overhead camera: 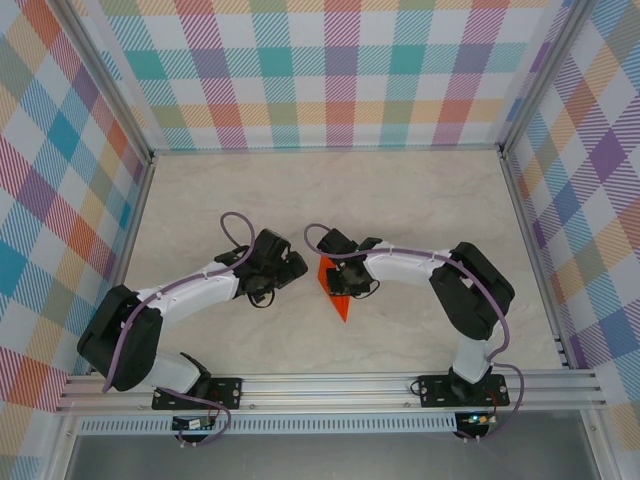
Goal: Fold a paper plane with a square sheet of paper (pick it up from the middle)
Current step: Move the paper plane to the top-center of the table.
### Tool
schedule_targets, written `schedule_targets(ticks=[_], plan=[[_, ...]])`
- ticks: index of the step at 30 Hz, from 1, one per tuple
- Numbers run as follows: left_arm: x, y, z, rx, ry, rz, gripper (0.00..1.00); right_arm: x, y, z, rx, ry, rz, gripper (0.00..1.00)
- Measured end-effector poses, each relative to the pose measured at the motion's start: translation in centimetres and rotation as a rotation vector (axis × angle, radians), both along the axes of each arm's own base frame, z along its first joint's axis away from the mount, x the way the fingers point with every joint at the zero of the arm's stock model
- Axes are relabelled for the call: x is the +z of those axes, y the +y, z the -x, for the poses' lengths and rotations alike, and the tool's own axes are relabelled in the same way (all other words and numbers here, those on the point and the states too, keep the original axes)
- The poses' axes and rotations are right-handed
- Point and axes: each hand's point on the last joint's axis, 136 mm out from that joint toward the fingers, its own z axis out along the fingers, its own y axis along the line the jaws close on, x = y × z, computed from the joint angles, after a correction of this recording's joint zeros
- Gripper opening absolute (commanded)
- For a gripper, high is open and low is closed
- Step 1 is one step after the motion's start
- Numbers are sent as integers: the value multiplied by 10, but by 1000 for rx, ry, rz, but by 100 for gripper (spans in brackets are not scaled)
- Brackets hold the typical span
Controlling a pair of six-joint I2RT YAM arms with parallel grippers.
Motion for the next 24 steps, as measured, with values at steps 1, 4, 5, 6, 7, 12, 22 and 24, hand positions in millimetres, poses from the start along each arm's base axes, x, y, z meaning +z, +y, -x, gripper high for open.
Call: schedule_targets(ticks=[1, 4, 5, 6, 7, 12, 22, 24], plan=[[0, 0, 0, -1, 0, 0, 100, 1, 0, 0, 0, -2, 1, 30], [0, 0, 0, 0, 0, 0, 100, 3, 2, -1, 1, -5, -1, 30], [0, 0, 0, 0, 0, 0, 100, 4, 2, -2, 1, -6, -3, 29], [0, 0, 0, 0, 0, 0, 100, 4, 3, -2, 1, -7, -4, 27], [0, 0, 0, 0, 0, 0, 100, 4, 3, -2, 2, -8, -5, 26], [0, 0, 0, 0, 0, 0, 100, 5, 3, -2, 0, -6, -3, 16], [-4, 6, 5, -3, 23, -28, 100, 11, -11, -9, -13, -43, 81, 2], [-4, 7, 7, -3, 30, -36, 100, 15, -17, -12, -17, -63, 113, 3]])
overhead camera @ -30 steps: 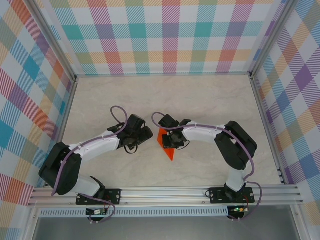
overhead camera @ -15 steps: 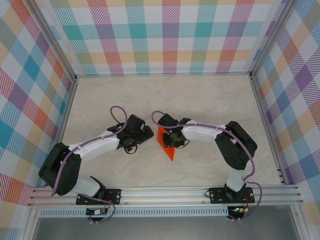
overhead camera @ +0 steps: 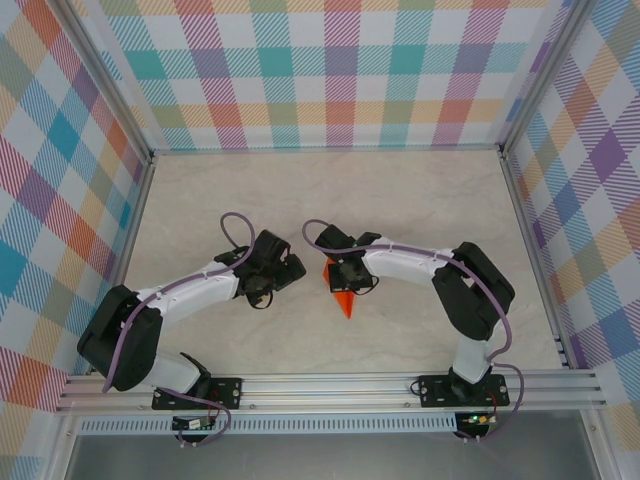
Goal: Fold a paper plane with a square sheet of paper (pick it up from the middle)
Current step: Move the paper plane to the top-center of the table.
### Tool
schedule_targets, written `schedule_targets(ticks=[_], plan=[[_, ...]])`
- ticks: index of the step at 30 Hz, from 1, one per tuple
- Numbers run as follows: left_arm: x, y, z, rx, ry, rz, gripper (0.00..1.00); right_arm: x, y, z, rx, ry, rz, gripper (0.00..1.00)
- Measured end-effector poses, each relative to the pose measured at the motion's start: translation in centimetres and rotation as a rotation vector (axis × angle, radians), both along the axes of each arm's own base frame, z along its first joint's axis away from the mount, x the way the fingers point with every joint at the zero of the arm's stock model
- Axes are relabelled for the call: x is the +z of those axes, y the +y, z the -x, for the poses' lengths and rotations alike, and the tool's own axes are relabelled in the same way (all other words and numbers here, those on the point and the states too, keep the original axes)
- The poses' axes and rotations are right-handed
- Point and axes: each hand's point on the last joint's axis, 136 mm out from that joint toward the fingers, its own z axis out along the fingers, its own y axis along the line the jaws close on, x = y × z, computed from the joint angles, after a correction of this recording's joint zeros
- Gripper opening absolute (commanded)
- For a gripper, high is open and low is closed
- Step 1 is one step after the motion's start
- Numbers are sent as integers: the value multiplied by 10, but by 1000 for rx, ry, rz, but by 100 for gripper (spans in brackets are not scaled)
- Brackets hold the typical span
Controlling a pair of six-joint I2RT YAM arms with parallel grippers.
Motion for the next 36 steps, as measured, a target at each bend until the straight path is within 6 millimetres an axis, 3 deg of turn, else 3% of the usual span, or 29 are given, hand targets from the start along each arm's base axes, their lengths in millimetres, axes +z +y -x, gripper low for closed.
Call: schedule_targets(ticks=[11, 21, 36], plan=[[-6, 1, 1, -11, 15, -18, 100, 4, -14, -8, 0, -12, 39, 8], [-9, 1, 1, -15, 24, -22, 100, -19, -13, -2, 10, 55, 54, 15], [-11, 2, 2, -19, 34, -32, 100, -18, -10, -3, -8, 57, 42, 6]])
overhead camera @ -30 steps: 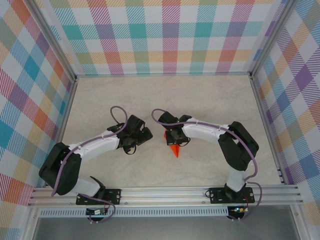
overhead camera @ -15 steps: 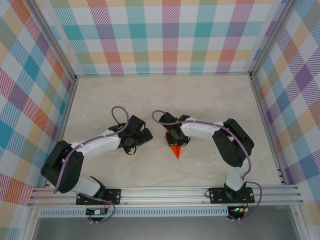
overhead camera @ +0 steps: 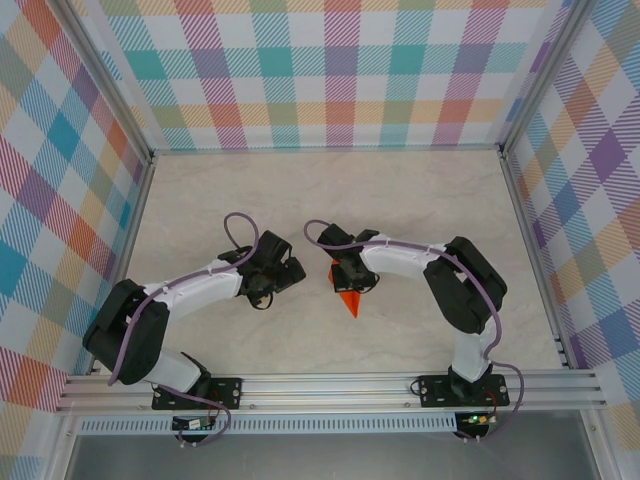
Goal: Fold a paper plane with a square sheet of paper (pick it up from the middle)
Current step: Move the paper plane to the top-center of the table.
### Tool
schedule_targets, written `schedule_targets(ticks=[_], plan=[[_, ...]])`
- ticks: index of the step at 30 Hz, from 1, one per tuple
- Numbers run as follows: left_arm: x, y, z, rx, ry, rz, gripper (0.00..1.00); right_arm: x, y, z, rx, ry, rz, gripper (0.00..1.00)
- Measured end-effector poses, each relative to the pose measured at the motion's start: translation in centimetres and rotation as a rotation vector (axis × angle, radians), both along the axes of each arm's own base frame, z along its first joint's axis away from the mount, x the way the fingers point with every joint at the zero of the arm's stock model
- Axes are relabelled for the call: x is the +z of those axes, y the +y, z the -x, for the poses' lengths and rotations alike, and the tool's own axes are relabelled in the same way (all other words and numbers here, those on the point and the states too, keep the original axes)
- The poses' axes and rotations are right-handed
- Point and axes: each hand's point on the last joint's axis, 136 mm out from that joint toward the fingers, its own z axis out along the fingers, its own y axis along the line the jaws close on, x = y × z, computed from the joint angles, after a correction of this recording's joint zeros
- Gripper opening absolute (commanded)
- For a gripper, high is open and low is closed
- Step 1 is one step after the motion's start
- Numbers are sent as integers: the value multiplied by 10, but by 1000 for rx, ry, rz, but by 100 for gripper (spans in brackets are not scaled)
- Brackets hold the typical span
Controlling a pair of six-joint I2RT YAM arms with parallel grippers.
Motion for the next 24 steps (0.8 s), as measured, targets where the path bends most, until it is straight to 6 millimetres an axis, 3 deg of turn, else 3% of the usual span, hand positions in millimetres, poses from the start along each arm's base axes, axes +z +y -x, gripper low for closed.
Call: schedule_targets(ticks=[5, 11, 16, 24], plan=[[5, 3, -1, -5, 0, -29, 100, 25, 13, -21, 10, -52, -36, 6], [11, 23, -3, 26, 1, -127, 100, 67, 51, -82, 21, -161, -157, 6], [14, 40, 0, 52, 7, -179, 100, 63, 71, -129, 30, -196, -181, 6], [22, 45, 3, 44, -7, -195, 100, 40, 76, -181, -3, -195, -174, 7]])
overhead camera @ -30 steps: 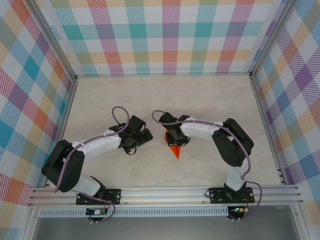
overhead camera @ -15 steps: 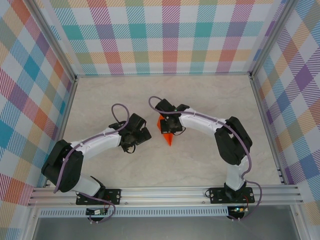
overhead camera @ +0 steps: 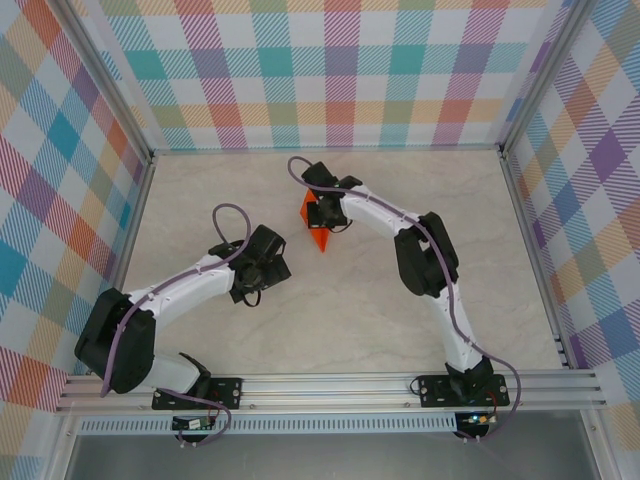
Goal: Fold a paper plane with a square sheet of paper (pick it up from the middle)
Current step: Move the paper plane to the top-center of the table, then reset both arms
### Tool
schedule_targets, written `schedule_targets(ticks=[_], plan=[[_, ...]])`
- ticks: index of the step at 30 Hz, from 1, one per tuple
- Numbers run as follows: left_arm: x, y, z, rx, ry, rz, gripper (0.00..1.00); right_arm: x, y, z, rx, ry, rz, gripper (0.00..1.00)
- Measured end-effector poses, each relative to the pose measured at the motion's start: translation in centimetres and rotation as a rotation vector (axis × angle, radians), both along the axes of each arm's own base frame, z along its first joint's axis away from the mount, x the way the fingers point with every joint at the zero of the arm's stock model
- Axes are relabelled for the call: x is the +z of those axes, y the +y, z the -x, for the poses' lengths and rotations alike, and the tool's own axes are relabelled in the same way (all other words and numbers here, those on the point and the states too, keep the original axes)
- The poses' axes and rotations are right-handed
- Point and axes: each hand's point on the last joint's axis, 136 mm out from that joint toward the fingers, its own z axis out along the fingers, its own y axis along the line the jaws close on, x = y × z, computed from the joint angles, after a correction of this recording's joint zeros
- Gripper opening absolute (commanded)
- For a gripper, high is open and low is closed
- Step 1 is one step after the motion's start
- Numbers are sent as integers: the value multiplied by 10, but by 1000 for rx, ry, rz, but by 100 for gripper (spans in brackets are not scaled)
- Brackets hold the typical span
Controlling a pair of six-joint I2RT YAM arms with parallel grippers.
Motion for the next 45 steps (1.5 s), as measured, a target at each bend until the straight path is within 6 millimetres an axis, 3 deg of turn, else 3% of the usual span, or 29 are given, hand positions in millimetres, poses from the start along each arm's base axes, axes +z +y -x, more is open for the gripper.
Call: schedule_targets(ticks=[4, 10, 23, 27, 32, 37, 39, 40, 41, 43, 45], plan=[[0, 0, 0, -6, -1, -1, 100, -15, -6, -12, -23, 17, 19, 8], [-1, -1, 0, -16, 3, -3, 100, -35, -17, -11, -38, 65, 60, 16], [-11, -2, 2, -35, 40, -17, 100, -34, -12, -13, -56, 63, 80, 21], [-5, 1, -3, -39, 25, -37, 100, -21, -11, -13, -59, 68, 82, 34], [22, 6, -25, -33, -43, -67, 100, 32, -8, -15, -72, 11, 22, 63], [63, 21, -57, -31, -167, -112, 100, 143, -23, -7, -77, -173, -68, 81], [78, 31, -65, -31, -215, -141, 100, 183, -42, 1, -100, -262, -83, 89], [86, 36, -68, -36, -241, -158, 100, 202, -54, 9, -110, -313, -86, 98], [92, 41, -70, -37, -264, -174, 100, 214, -66, 13, -129, -349, -86, 100], [105, 55, -75, -31, -307, -216, 100, 231, -101, 25, -177, -423, -61, 100], [114, 70, -80, -13, -342, -265, 100, 232, -137, 34, -240, -466, -24, 100]])
